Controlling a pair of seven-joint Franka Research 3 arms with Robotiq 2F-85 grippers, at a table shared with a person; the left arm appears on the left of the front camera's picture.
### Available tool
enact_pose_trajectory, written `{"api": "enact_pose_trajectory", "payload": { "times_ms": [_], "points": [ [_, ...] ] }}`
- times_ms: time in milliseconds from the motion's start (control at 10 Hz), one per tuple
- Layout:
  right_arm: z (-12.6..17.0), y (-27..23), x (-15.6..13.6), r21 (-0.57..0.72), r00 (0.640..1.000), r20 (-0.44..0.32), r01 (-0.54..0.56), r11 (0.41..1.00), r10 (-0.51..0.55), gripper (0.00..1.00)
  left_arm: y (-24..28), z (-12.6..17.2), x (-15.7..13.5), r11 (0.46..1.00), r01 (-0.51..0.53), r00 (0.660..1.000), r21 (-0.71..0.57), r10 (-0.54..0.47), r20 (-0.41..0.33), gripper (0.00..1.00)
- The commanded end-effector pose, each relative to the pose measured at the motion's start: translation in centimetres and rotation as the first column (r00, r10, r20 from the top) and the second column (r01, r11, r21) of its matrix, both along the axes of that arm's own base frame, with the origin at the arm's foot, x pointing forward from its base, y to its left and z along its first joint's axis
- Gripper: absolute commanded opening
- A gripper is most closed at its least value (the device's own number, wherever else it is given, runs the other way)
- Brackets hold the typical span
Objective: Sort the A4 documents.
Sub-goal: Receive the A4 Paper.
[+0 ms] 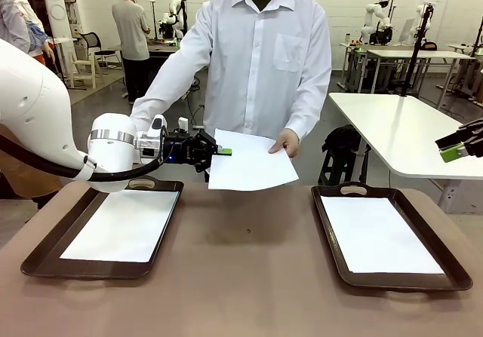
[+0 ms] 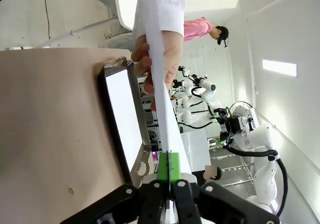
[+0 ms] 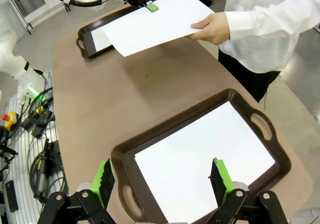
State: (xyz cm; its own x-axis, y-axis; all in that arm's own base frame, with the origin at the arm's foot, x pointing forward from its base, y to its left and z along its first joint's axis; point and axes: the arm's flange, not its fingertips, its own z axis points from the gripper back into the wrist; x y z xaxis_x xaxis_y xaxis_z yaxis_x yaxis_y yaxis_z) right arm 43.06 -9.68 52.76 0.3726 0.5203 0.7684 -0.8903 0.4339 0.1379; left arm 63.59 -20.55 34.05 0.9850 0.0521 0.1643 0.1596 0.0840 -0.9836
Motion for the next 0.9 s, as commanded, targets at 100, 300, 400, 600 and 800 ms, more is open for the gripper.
{"api": "enact_pose_trajectory", "payload": {
  "times_ms": [100,300,400,600,800],
  "points": [
    [-0.1,0.1,-0.1,0.002,1.0,-0.004,-0.005,1.0,0.005,1.0,-0.4,0.3,0.4,1.0,-0.02,1.0,-0.006,0.02,-0.02,0.0],
    [-0.1,0.1,-0.1,0.002,1.0,-0.004,-0.005,1.0,0.005,1.0,-0.1,0.4,0.2,1.0,-0.015,1.0,-0.011,0.014,-0.014,0.0],
    [-0.1,0.1,-0.1,0.002,1.0,-0.004,-0.005,1.0,0.005,1.0,0.3,1.5,-0.5,0.999,0.037,0.998,-0.002,-0.037,0.051,0.0],
    [-0.1,0.1,-0.1,0.002,1.0,-0.004,-0.005,1.0,0.005,1.0,0.0,0.0,0.0,1.0,0.0,1.0,0.0,0.0,-0.001,0.0],
    [-0.1,0.1,-0.1,0.002,1.0,-0.004,-0.005,1.0,0.005,1.0,0.0,0.0,0.0,1.0,0.0,1.0,0.0,0.0,-0.001,0.0]
  ]
}}
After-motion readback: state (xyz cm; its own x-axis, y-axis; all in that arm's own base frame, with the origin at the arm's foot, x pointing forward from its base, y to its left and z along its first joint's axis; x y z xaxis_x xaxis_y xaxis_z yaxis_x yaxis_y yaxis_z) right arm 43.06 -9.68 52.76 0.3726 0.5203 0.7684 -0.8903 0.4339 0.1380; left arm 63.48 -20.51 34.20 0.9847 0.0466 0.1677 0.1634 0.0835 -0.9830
